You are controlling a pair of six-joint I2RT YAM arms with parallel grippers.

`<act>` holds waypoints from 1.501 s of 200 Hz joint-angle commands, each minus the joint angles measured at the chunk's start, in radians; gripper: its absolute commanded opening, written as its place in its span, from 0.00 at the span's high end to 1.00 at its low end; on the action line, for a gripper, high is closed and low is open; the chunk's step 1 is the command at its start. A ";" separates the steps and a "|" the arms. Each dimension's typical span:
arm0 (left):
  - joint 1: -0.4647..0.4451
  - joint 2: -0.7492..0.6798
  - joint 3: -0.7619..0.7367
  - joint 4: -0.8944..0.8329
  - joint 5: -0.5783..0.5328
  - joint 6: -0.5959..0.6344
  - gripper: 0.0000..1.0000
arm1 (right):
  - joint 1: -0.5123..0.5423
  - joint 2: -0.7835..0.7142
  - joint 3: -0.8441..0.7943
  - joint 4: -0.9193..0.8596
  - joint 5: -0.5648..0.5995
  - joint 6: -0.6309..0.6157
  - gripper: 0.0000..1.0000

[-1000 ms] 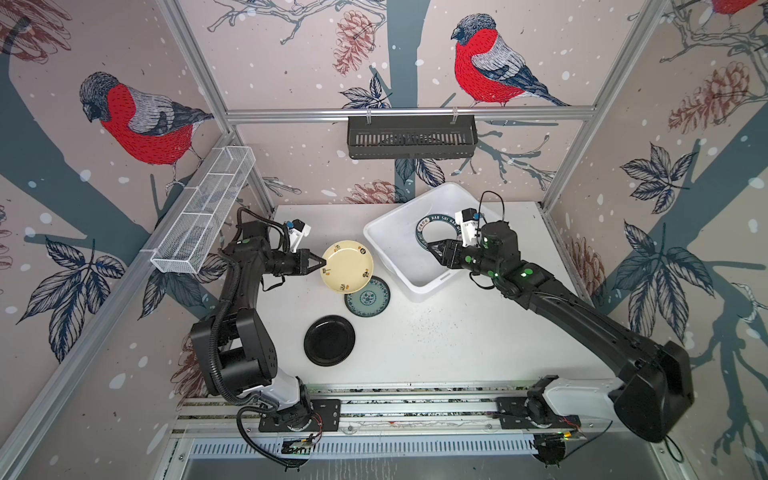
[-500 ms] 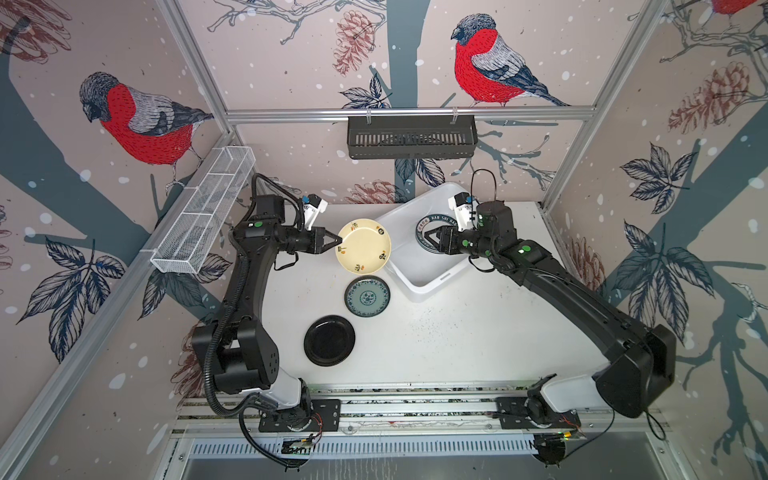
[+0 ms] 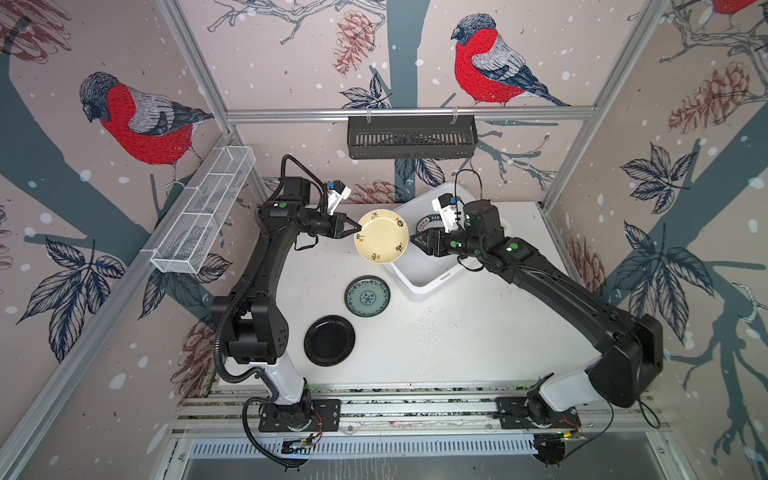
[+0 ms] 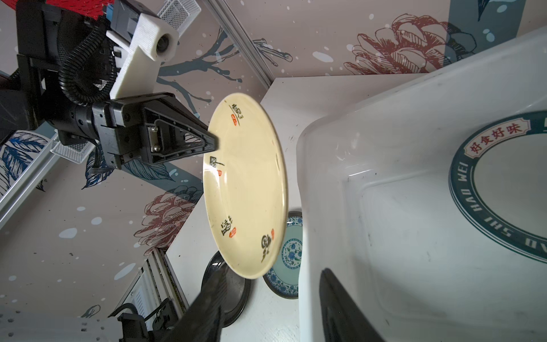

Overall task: Place the plates into the plastic bin on the countertop
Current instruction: 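Lift the cream plate upright with the left gripper toward the right gripper, then grasp the cream plate's far rim with the right gripper, then open the left gripper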

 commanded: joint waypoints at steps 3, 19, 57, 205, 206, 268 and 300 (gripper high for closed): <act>-0.012 0.013 0.033 -0.030 0.027 0.008 1.00 | 0.005 0.027 0.039 -0.015 0.038 -0.040 0.49; -0.025 0.023 0.057 -0.055 0.022 0.025 1.00 | 0.007 0.047 0.056 -0.020 0.036 -0.045 0.50; -0.039 0.019 0.067 -0.077 0.034 0.044 1.00 | 0.007 0.078 0.077 -0.025 0.064 -0.042 0.55; -0.052 -0.017 0.050 -0.077 0.026 0.079 1.00 | -0.014 0.086 0.037 0.067 -0.020 0.013 0.83; -0.053 -0.018 0.050 -0.078 0.026 0.079 1.00 | -0.014 0.085 0.037 0.068 -0.021 0.013 0.84; -0.058 -0.012 0.064 -0.067 0.026 0.063 0.89 | -0.027 0.088 0.034 0.088 -0.045 0.028 0.95; -0.059 -0.015 0.074 -0.062 0.014 0.048 0.64 | -0.040 0.089 0.040 0.090 -0.047 0.035 0.96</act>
